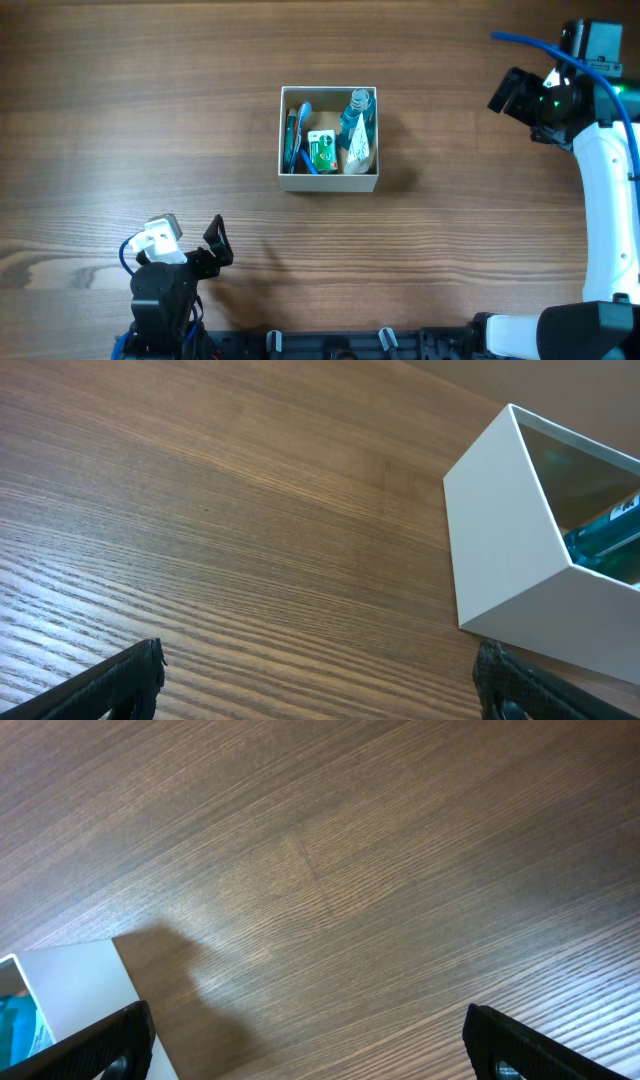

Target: Pack container

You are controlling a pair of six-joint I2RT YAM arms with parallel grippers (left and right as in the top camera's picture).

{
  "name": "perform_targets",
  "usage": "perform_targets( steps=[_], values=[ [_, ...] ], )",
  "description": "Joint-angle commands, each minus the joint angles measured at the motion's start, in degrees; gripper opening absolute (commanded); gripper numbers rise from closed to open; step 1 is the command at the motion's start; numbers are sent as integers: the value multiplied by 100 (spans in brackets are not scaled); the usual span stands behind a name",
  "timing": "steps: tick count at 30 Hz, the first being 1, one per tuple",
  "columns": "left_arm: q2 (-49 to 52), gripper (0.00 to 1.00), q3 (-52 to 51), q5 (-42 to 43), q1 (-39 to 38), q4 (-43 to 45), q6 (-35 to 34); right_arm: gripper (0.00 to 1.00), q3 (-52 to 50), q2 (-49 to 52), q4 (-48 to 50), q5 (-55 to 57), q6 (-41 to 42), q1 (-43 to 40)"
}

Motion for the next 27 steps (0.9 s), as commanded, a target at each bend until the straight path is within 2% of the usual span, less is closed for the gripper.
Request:
perform_targets(
  steps=[1,27],
  values=[
    [-72,100,-118,151,44,-20,92,100,63,70,13,-28,50,-13],
    [-72,100,-118,151,44,-24,92,100,42,-101,33,-28,48,-4]
  ],
)
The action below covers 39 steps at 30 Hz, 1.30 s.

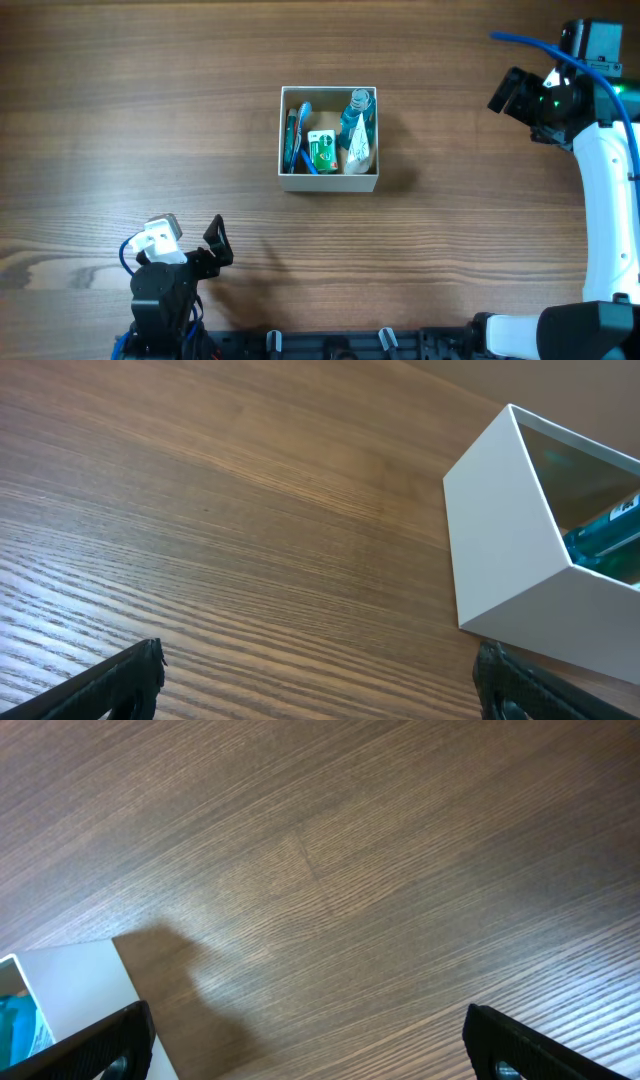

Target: Pack container

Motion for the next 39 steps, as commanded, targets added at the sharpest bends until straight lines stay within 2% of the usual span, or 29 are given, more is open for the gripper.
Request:
perform_targets(
  steps=[1,13,16,18,19,23,27,34,39],
  values=[
    [-68,100,-118,151,44,-24,92,100,42,-201,31,-28,48,11],
    [-68,100,-118,151,44,-24,92,100,42,-2387,-7,245,-44,282],
    [-68,100,-118,151,44,-24,92,100,-31,-2929,256,-85,-1001,282],
    [-68,100,-118,151,44,-24,92,100,-254,-3403,553,-728,-2006,282],
    [-68,100,-118,151,44,-24,92,100,-389,-3582,645,-922,-2258,282],
    [-68,100,-118,151,44,-24,92,100,-1290,-4315,1156,-1685,-3049,282],
    [-68,100,-118,151,44,-24,92,100,-2542,-4972,2151,-2483,-3580,282],
    [-68,100,-118,151,44,-24,92,100,-4586,-5917,3182,-2732,-3495,282],
    [-68,100,-118,151,44,-24,92,100,-5600,-6459,3626,-2706,-3388,282]
  ],
)
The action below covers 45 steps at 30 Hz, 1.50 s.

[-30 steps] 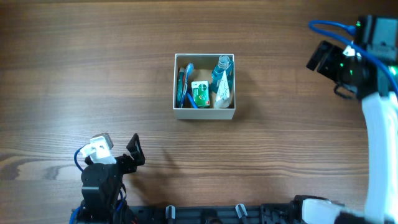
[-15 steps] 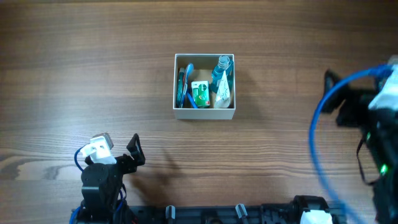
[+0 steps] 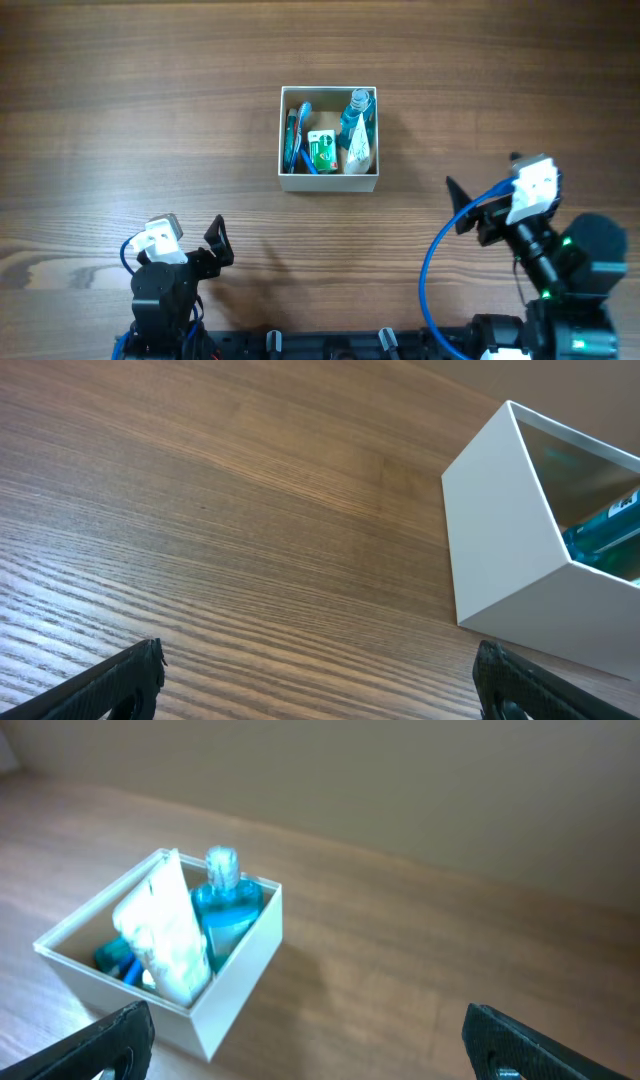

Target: Pack container

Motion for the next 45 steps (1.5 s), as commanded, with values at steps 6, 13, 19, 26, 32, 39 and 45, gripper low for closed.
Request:
perform_targets(
  steps=[6,13,19,26,32,39,45],
  values=[
    [-68,100,-98,111,44,-24,92,100,-1388,-922,614,-184,120,13],
    [-68,100,-98,111,44,-24,92,100,-1862,-1316,721,-111,129,13],
    [-68,100,-98,111,44,-24,92,100,-2142,-1681,723,-76,138,13],
    [-68,100,-98,111,44,-24,92,100,-2420,-2004,732,52,136,13],
    [-68,100,-98,111,44,-24,92,100,-2769,-2404,741,50,391,13],
    [-68,100,-98,111,44,-24,92,100,-2988,-2686,848,52,568,11],
    [-68,100,-98,111,44,-24,90,99,-2999,-2686,890,52,568,9]
  ],
)
